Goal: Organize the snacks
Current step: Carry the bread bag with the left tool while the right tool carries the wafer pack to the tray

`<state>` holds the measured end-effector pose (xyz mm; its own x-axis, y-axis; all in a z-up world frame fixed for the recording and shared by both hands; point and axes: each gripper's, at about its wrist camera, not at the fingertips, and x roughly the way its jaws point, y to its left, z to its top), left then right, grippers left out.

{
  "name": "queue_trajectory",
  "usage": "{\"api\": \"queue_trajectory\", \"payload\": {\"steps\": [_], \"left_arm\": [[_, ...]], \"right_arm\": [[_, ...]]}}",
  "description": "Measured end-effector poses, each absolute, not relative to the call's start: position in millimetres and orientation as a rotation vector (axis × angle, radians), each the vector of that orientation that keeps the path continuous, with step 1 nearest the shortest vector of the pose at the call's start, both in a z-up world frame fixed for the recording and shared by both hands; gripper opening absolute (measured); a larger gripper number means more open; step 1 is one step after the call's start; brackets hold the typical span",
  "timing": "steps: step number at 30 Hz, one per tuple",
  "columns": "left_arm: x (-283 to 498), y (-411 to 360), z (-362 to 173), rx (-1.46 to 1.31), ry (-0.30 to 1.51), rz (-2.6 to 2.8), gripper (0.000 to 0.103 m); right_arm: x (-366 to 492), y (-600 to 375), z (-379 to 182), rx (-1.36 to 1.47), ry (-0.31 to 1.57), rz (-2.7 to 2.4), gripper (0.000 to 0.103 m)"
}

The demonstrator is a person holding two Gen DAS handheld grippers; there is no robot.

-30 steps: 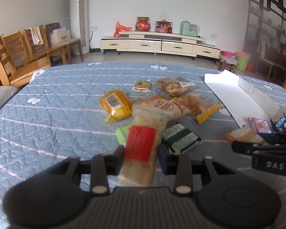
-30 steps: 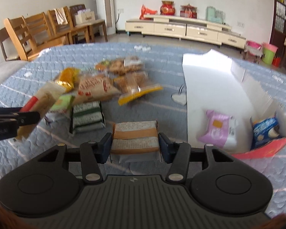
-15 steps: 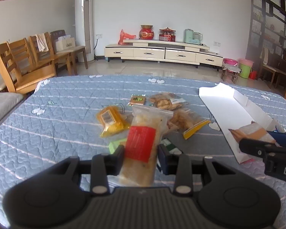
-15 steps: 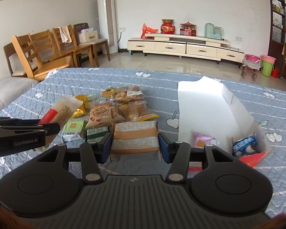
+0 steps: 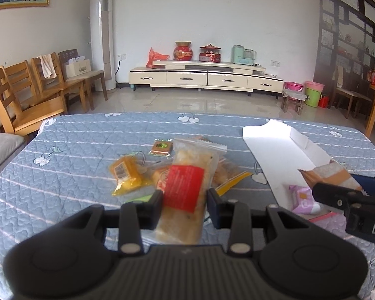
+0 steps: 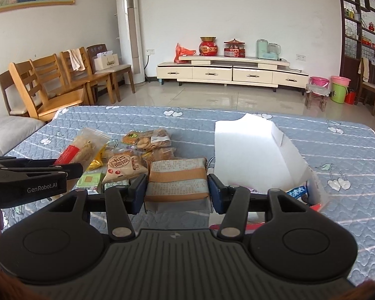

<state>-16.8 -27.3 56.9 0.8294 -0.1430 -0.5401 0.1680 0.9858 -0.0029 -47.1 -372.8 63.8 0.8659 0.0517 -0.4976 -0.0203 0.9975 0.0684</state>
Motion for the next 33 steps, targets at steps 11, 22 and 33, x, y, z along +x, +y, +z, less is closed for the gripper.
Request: {"api": "queue_trajectory", "payload": {"steps": [11, 22, 33], "left_arm": [[-18, -43, 61, 0.058, 0.56, -0.186, 0.037], [-18, -57, 60, 0.069, 0.564, -0.207, 0.037], [-17, -70, 60, 0.071, 0.568, -0.221, 0.037]], "right_arm": [[-57, -383, 66, 0.09, 0.49, 0.007, 0.064], [-58, -378, 64, 0.106, 0.485, -0.016, 0.064], [-58, -380, 64, 0.121, 0.483, -0.037, 0.064]]}}
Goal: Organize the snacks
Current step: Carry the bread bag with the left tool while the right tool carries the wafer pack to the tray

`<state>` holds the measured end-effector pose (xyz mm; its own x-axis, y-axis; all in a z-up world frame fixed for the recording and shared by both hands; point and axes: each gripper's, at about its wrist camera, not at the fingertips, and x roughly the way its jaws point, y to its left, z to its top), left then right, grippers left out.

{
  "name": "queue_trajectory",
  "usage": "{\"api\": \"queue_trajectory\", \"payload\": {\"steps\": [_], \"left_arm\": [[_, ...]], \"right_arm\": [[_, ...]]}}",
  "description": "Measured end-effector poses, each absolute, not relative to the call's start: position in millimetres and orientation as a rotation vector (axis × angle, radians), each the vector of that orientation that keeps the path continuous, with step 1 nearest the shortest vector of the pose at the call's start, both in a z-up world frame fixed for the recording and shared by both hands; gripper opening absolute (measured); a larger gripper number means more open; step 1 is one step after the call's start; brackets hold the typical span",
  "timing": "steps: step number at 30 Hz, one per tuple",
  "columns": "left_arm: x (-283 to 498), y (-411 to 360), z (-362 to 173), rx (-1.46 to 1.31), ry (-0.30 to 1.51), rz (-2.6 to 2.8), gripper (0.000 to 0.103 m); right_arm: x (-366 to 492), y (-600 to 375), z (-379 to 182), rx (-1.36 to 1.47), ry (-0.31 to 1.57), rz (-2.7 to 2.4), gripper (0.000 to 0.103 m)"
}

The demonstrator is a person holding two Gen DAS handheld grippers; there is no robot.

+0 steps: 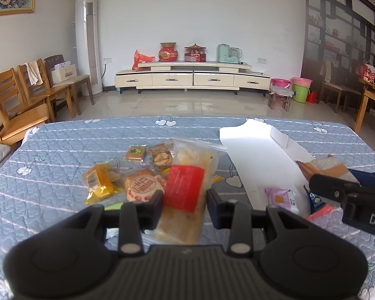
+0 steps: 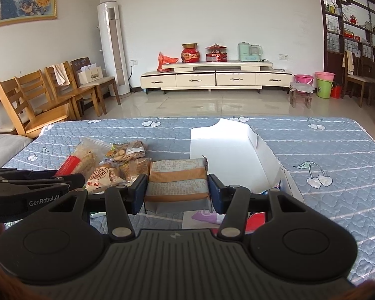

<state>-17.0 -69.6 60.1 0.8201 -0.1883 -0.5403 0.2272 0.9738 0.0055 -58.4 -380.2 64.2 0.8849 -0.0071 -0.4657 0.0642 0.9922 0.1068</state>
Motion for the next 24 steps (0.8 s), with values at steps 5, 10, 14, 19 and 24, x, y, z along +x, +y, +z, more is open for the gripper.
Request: {"api": "queue_trajectory", "payload": {"steps": [5, 10, 14, 19, 24], "left_arm": [[-16, -75, 59, 0.074, 0.57, -0.231, 0.037], [-15, -80, 60, 0.076, 0.568, -0.237, 0.037], [-13, -84, 58, 0.076, 0.571, -0.241, 0.037], [-11, -89, 57, 0.075, 0.574, -0.249, 0.037], [-7, -95, 55, 0.075, 0.578, -0.257, 0.037]], "right_arm": [[-59, -380, 64, 0.125, 0.485, -0.049, 0.064], [-59, -382, 64, 0.132, 0.484, -0.06, 0.064], [-60, -383, 63, 0.138, 0.483, -0.071, 0.064], [-59, -383, 62, 0.141, 0.489, -0.08, 0.064], [-57, -383, 62, 0.144, 0.493, -0.09, 0.064]]}}
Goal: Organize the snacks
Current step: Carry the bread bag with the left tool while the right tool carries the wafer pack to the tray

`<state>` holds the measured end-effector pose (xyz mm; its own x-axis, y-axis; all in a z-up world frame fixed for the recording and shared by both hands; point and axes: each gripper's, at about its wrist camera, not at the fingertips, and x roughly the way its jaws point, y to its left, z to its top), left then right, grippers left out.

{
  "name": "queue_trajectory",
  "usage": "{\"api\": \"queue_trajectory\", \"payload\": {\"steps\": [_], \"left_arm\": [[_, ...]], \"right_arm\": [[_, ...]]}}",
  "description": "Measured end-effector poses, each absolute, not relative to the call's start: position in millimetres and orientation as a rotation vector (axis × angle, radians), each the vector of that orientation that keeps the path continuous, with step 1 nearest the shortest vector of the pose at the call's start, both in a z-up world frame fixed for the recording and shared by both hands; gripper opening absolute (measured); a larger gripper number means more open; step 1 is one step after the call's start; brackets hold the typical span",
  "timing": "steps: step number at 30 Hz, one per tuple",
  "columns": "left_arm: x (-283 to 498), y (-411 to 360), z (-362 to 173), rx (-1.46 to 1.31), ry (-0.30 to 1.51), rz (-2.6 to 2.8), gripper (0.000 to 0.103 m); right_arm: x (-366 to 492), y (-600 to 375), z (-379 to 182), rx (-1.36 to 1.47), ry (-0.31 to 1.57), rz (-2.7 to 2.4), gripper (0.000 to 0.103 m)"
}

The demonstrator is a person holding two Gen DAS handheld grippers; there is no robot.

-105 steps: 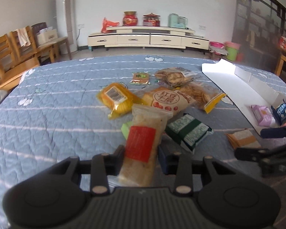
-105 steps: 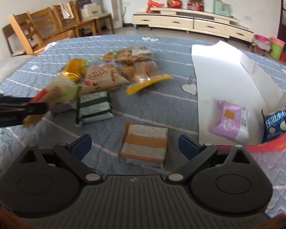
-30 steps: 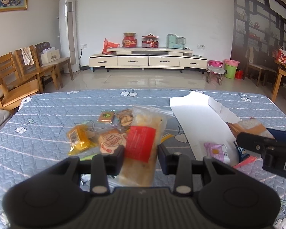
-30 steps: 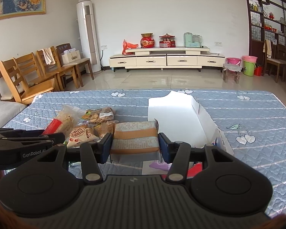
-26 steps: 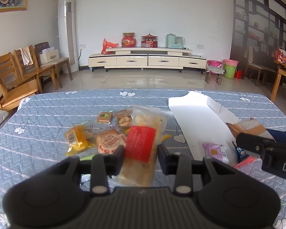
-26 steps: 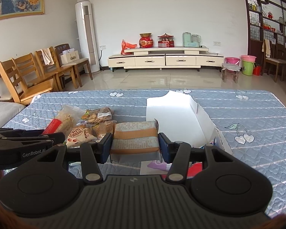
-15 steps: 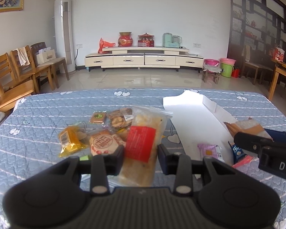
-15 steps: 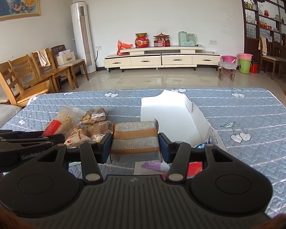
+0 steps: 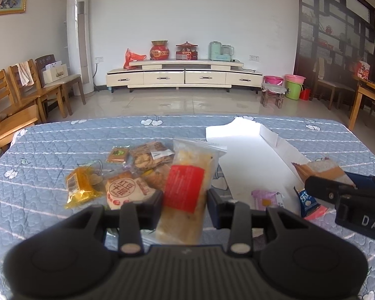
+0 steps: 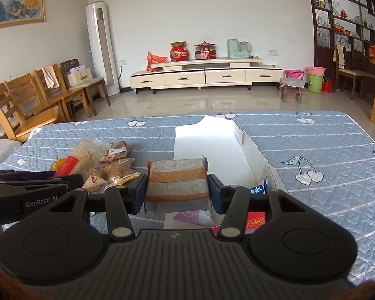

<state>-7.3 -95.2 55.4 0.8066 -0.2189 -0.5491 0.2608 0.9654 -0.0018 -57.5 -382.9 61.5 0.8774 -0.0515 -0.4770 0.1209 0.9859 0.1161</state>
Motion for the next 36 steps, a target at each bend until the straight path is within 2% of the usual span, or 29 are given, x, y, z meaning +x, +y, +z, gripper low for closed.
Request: {"api": "queue_trajectory", "payload": {"steps": [36], "left_arm": [[34, -157, 52, 0.09, 0.611, -0.344, 0.037]], "right_arm": [[-27, -391, 58, 0.177, 0.53, -0.179, 0.064]]}}
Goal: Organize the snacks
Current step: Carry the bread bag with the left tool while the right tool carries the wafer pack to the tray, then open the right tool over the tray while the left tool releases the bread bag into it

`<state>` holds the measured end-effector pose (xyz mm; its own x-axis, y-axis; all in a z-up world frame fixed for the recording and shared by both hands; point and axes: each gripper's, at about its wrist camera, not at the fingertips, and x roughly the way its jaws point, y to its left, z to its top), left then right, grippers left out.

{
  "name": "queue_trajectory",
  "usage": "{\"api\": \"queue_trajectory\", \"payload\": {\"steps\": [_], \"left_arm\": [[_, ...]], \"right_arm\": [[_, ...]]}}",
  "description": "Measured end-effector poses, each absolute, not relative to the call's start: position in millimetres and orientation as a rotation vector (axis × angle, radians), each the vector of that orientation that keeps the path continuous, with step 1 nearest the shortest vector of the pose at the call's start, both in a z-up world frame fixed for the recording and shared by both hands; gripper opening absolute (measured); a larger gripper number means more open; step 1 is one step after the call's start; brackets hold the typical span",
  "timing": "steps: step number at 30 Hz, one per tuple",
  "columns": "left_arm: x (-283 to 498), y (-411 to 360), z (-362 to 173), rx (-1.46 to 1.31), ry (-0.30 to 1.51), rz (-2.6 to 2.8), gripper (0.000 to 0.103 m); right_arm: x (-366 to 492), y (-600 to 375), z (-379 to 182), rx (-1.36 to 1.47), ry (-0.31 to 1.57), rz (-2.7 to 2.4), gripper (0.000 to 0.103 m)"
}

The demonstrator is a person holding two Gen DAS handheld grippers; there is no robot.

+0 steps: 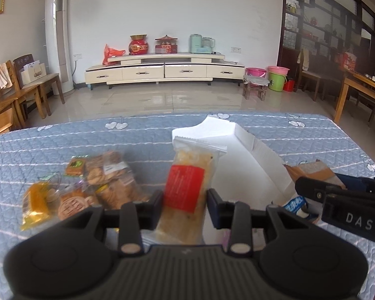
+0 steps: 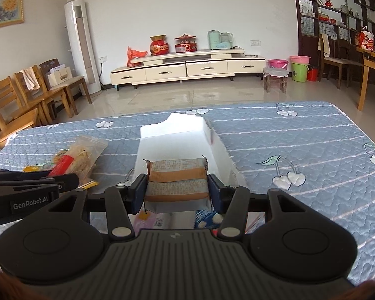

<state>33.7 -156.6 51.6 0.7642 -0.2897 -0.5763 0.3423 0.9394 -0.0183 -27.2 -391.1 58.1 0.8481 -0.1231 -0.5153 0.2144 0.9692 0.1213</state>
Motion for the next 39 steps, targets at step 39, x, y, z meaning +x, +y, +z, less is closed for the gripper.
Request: {"api": "queue_trajectory", "payload": {"steps": [39], "left_arm": [[84, -211, 22, 0.064, 0.72, -0.467, 0.049]], "right_arm": [[35, -412, 58, 0.158, 0.568, -0.216, 0.095]]}}
